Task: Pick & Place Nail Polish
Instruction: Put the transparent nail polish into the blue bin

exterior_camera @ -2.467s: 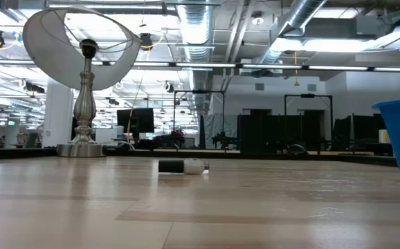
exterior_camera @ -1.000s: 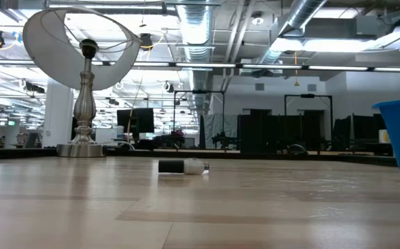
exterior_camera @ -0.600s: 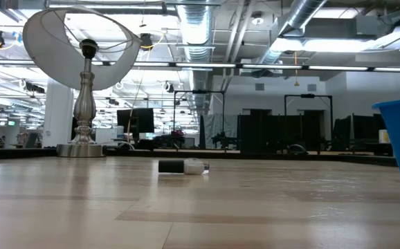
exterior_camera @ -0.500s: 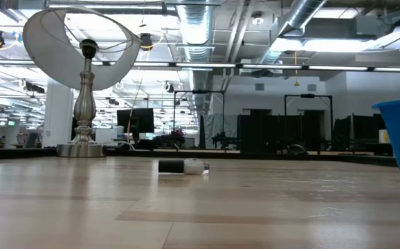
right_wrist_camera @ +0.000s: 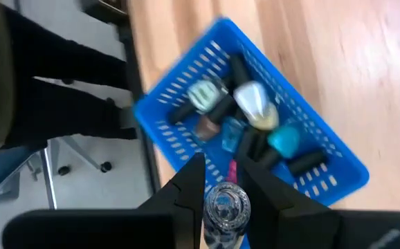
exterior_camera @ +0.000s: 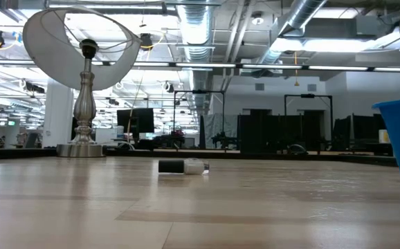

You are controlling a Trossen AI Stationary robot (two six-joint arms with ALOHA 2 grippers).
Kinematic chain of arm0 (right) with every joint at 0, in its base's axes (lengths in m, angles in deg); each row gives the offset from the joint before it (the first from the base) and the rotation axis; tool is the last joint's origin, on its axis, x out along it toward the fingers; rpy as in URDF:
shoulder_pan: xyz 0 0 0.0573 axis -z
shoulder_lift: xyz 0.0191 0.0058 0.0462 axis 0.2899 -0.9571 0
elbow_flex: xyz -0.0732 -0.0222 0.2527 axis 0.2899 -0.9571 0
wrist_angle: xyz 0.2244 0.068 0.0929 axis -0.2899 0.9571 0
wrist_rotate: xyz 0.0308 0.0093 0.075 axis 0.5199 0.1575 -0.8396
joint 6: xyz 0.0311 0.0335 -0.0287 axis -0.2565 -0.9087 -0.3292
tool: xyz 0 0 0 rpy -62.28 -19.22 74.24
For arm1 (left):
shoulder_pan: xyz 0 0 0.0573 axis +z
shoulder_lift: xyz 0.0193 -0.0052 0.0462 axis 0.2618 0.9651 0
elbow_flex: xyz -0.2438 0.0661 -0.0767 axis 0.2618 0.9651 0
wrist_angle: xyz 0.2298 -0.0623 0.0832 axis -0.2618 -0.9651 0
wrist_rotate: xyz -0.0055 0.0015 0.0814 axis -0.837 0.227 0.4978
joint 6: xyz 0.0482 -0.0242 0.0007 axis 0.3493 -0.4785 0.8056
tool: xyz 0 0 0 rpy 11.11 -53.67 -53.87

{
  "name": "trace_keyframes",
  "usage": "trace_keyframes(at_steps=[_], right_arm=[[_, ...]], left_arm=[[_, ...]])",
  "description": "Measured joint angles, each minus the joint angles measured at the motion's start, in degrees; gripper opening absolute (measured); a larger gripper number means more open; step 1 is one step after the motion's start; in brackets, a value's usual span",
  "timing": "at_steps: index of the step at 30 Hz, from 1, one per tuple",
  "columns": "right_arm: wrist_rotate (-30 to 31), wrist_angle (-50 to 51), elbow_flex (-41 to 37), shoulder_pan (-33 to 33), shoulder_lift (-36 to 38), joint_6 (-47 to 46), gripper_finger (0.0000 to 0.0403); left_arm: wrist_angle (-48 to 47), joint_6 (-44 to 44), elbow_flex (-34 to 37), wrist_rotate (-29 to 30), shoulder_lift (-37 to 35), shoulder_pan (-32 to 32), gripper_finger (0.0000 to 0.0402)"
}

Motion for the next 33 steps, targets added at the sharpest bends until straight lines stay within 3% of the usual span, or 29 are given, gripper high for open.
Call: trace_keyframes(at_steps=[10, 33], right_arm=[[-0.1, -9.2, -8.6, -0.6, 0.0, -5.6, 0.0057], [0.1, -9.0, -9.5, -0.6, 0.0, -5.6, 0.0069]], left_arm=[[0.0, 1.0, 0.0, 0.0, 0.0, 0.0, 0.0193], [0.0, 1.0, 0.0, 0.0, 0.0, 0.0, 0.0193]])
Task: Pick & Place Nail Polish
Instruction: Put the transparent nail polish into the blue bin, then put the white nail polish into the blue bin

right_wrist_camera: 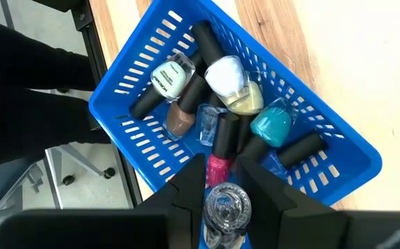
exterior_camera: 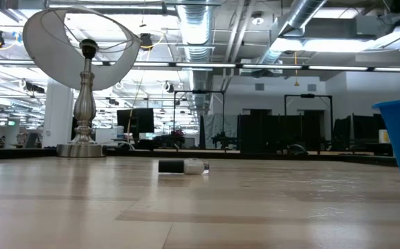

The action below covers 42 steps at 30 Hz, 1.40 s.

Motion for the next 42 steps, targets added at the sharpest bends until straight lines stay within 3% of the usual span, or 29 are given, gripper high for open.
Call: trace_keyframes(at_steps=[25, 37, 42], right_arm=[[-0.5, -3.4, 0.0, 0.0, 0.0, 1.0, 0.0074], [-1.1, -3.6, 0.0, 0.0, 0.0, 0.6, 0.0189], [-2.0, -4.3, 0.0, 0.3, 2.6, 0.6, 0.02]], left_arm=[[0.0, -0.2, 0.0, 0.0, 0.0, 0.0, 0.0193], [-0.7, -0.2, -0.1, 0.0, 0.0, 0.0, 0.0193], [-11.3, 0.0, -0.1, 0.4, 0.0, 0.0, 0.0193]])
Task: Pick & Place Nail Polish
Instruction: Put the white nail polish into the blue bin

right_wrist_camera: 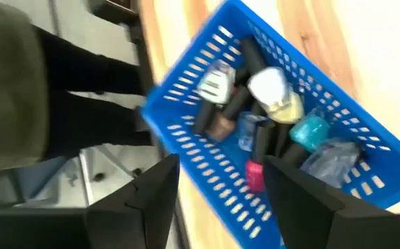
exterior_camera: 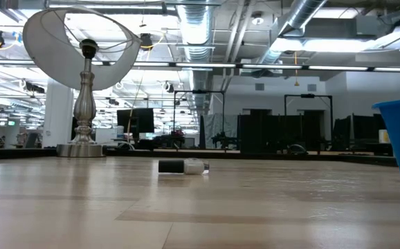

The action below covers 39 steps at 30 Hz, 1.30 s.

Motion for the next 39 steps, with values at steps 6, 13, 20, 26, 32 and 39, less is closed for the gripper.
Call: trace_keyframes(at_steps=[6, 13, 20, 26, 32, 39], right_arm=[[1.4, 1.9, 0.0, 2.3, 8.9, 1.9, 0.0192], [10.8, 3.3, 0.0, 5.3, 22.3, 9.6, 0.0176], [21.5, 5.8, 0.0, 7.1, 34.8, 17.4, 0.0164], [25.5, 8.5, 0.0, 8.6, 42.9, 23.6, 0.0177], [25.6, 10.9, 0.0, 11.0, 47.4, 27.7, 0.0191], [25.7, 11.1, 0.1, 12.9, 54.4, 33.4, 0.0187]], left_arm=[[-14.7, 0.0, 0.1, 1.8, 1.0, -0.5, 0.0193], [-19.1, 0.0, 4.4, 5.2, 2.7, -2.9, 0.0193], [-13.6, -6.3, 21.0, 10.6, 2.8, -6.4, 0.0186], [13.1, -0.5, 37.3, 12.4, 2.8, -13.0, 0.0185], [23.1, -4.5, 45.1, 20.8, 3.4, -17.3, 0.0185], [32.0, -4.7, 45.0, 24.4, 13.7, -21.7, 0.0185]])
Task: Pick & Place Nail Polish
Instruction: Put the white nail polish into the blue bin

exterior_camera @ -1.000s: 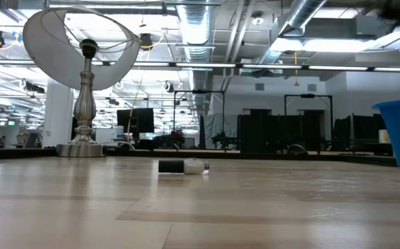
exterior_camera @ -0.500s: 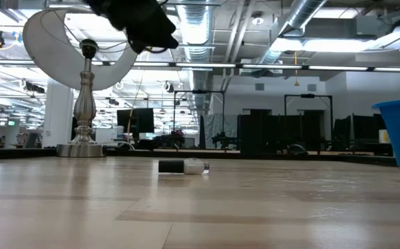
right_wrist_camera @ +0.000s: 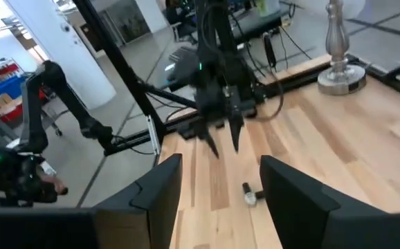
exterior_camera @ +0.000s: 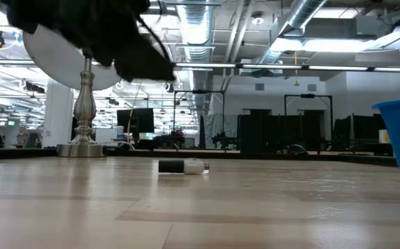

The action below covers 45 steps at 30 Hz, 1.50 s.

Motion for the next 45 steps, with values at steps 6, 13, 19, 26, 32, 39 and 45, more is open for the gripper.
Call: trace_keyframes(at_steps=[6, 13, 19, 26, 32, 39, 45], right_arm=[[0.0, 0.1, 0.0, 0.4, 5.7, 1.8, 0.0179], [0.1, 2.0, 0.0, 0.4, 10.5, 1.8, 0.0177], [0.1, 2.0, 0.0, 0.4, 11.6, 1.3, 0.0177], [0.1, 2.1, -0.1, 0.4, 11.6, 0.7, 0.0177], [0.1, 2.3, -0.1, 0.4, 11.6, -0.4, 0.0177], [0.1, 2.3, -0.1, 0.4, 11.6, -0.4, 0.0177], [0.1, 2.3, -0.1, 0.4, 11.6, -1.8, 0.0177]], left_arm=[[5.1, -4.2, -0.8, 2.6, 9.2, -1.4, 0.0185], [10.3, -5.1, -0.8, 2.7, 14.8, -1.3, 0.0185], [10.4, -6.0, -0.8, 2.7, 18.5, -1.3, 0.0185], [10.9, -6.5, -0.7, 3.4, 22.6, -1.3, 0.0185], [12.0, -9.4, -0.7, 5.9, 24.6, -1.4, 0.0185], [14.2, -9.5, -0.8, 6.3, 26.6, -1.1, 0.0175], [14.9, -10.1, -0.8, 7.0, 28.0, -1.1, 0.0135]])
